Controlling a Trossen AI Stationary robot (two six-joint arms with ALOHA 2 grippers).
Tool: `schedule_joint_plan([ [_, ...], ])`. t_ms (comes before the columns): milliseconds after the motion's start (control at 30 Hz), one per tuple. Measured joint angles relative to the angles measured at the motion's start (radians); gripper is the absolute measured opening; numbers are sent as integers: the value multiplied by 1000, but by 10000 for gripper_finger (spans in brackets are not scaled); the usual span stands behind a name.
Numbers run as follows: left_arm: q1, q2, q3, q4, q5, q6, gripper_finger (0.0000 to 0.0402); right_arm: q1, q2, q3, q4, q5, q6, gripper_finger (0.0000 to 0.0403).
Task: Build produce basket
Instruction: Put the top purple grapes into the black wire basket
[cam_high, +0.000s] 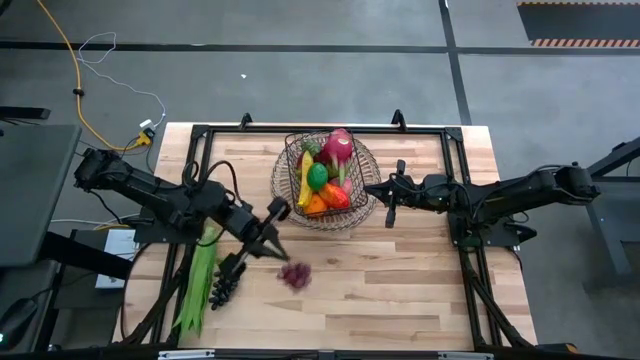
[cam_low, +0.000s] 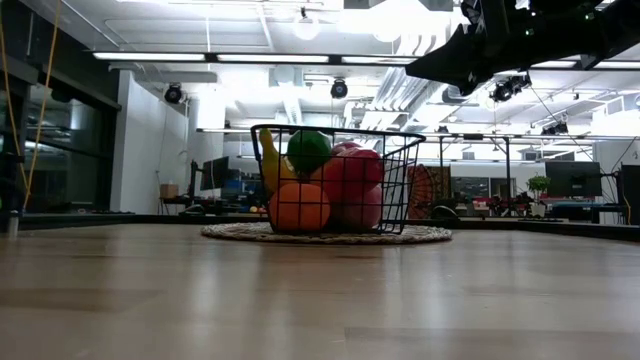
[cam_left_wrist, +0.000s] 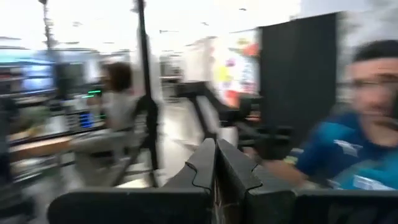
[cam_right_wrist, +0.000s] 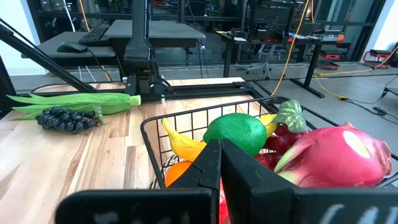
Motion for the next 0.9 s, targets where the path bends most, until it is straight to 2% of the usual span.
schedule_joint_plan([
  [367,0,0,0,-49,-578,-28,0,0,0,0,0,0,0,0],
  [733,0,0,0,-87,-1077,-41,0,0,0,0,0,0,0,0],
  [900,0,0,0,-88,-1292,7,0,0,0,0,0,0,0,0],
])
